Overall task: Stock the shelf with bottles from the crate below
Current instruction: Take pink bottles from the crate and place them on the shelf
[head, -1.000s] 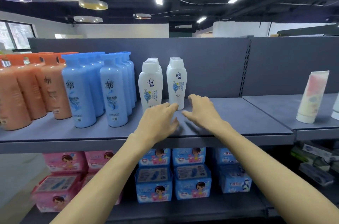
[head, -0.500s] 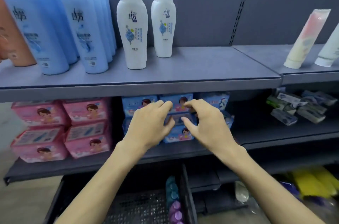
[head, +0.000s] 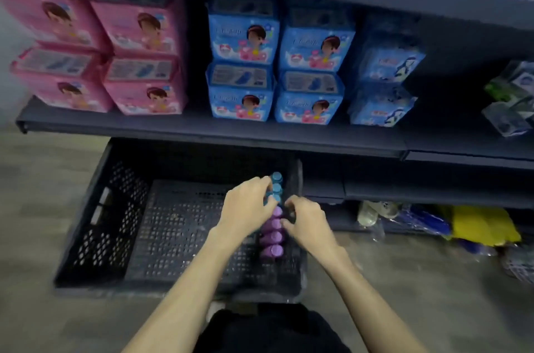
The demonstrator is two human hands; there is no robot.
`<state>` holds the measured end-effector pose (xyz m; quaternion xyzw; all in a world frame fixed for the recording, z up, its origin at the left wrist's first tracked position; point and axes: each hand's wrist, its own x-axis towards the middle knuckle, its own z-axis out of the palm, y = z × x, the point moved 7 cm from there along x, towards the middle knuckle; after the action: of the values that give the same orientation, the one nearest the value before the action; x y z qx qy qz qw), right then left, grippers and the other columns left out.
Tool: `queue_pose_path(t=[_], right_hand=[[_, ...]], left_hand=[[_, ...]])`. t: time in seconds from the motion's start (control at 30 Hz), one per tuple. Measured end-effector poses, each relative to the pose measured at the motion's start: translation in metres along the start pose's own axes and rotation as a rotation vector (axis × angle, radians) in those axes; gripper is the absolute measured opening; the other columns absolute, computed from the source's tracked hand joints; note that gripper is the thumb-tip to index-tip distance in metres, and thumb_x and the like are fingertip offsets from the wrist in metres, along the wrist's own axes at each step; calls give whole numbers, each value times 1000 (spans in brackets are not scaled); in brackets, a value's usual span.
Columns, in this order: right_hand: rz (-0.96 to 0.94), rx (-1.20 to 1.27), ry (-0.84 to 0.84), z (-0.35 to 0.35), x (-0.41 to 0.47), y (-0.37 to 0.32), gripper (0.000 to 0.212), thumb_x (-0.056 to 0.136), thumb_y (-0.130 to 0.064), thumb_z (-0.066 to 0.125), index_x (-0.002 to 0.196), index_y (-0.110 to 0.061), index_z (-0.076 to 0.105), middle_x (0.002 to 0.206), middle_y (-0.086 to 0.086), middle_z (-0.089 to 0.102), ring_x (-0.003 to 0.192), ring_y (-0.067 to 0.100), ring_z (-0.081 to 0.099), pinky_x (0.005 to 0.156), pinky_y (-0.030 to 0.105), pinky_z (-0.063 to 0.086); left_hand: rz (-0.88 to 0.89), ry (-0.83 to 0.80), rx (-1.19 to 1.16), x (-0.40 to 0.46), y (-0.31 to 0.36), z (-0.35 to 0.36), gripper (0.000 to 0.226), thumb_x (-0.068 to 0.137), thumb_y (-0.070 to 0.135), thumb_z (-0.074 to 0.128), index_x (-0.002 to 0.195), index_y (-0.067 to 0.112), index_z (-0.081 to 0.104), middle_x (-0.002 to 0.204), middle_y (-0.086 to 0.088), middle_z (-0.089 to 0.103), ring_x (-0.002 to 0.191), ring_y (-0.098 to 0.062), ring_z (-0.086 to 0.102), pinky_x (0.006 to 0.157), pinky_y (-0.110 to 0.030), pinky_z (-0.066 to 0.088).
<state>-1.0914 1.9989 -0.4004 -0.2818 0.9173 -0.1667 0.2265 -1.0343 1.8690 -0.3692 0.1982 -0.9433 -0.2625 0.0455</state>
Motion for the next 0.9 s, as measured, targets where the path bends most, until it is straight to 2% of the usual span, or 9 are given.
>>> queue_pose_path(t=[0.2,0.33,0.47,0.6,0.77,0.9], right_hand=[[-21,-169,-228,72,-12,2,29,90,-16,61,118,-10,57,116,14,63,105,36,63,85,38,49],[41,-309,-302,103,-14,4,31,93,-3,53,124,-6,59,124,17,62,114,36,62,91,41,50],[64,-413,-311,120,-14,8,35,95,2,46,129,-3,56,129,16,60,118,35,61,93,41,50],[106,-398,-314,131,-12,13,35,97,3,42,129,-2,55,127,16,63,116,34,63,93,41,52],[158,-335,-275,139,-7,20,45,101,0,35,145,4,30,134,19,57,117,35,62,93,40,49],[143,-283,-307,151,-8,24,38,106,-13,24,134,0,46,130,22,56,119,39,54,92,36,41]], left_hand=[[-98,-120,9,-45,-40,65,11,84,29,52,92,21,53,87,5,60,82,-22,61,63,-33,45],[-119,-160,33,-67,-53,84,12,84,26,53,94,18,55,91,3,63,83,-23,62,60,-31,38],[-142,-191,49,-84,-65,93,13,85,25,52,95,18,55,94,1,64,85,-25,62,62,-32,38],[-163,-216,27,-93,-73,99,14,84,25,52,96,18,55,96,0,64,87,-27,62,65,-34,44],[-148,-192,34,-93,-75,96,16,86,26,52,98,18,56,96,0,65,87,-25,62,67,-34,46],[-118,-197,30,-98,-75,92,14,86,25,51,97,19,55,95,0,65,85,-25,62,66,-33,45]])
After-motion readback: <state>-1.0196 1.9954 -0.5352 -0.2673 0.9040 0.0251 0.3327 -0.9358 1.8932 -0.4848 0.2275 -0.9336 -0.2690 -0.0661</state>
